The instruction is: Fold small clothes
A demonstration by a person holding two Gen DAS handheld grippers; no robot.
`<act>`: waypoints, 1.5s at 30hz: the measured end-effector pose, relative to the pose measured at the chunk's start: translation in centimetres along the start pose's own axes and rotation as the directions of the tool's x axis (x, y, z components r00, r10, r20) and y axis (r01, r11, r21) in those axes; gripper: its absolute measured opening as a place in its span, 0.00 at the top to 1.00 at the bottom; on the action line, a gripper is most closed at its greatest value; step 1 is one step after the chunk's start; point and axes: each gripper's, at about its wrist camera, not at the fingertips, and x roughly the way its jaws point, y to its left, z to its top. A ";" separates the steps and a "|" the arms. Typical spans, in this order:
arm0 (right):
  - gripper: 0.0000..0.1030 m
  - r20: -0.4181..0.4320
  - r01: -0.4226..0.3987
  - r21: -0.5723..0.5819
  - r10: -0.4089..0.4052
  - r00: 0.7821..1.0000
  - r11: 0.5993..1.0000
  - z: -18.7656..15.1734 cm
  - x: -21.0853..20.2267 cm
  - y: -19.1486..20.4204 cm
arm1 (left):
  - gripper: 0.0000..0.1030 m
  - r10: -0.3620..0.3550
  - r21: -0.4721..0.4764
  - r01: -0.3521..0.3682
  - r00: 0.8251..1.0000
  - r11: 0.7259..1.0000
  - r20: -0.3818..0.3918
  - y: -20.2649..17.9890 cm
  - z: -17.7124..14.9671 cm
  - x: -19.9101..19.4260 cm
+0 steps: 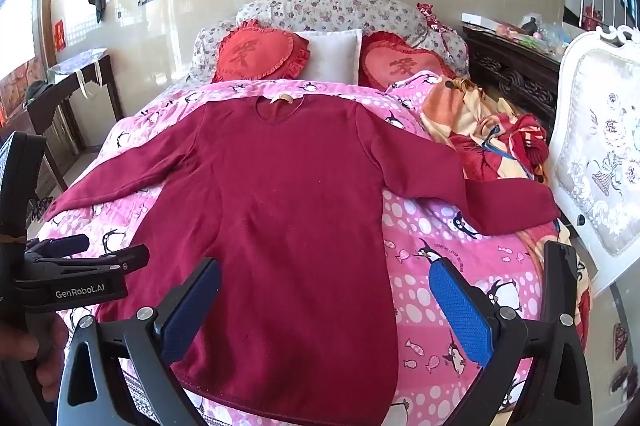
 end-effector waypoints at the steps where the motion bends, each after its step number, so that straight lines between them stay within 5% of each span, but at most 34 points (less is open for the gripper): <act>1: 0.00 -0.001 0.000 0.001 0.000 1.000 1.000 0.0 0.0 -0.1 | 0.01 0.001 0.000 -0.001 1.000 1.000 -0.001 0.0 0.0 0.0; 16: 0.00 -0.039 0.048 -0.004 -0.048 0.998 0.999 0.1 0.4 0.2 | 0.01 0.002 -0.001 -0.002 1.000 1.000 -0.002 0.4 -0.1 0.0; 25: 0.00 -0.052 0.053 -0.001 -0.053 0.997 0.999 0.1 0.9 0.0 | 0.00 -0.004 0.025 0.002 0.997 1.000 0.074 0.1 -0.3 -0.3; 30: 0.00 -0.054 0.045 0.000 -0.045 0.998 0.999 0.1 1.0 0.2 | 0.00 0.027 0.094 -0.030 0.999 0.995 0.028 -0.9 -0.6 0.2; 45: 0.00 -0.054 0.046 -0.002 -0.046 0.997 0.999 -0.1 1.1 0.4 | 0.01 -0.030 0.014 0.029 0.999 0.999 0.025 0.1 -0.9 -0.1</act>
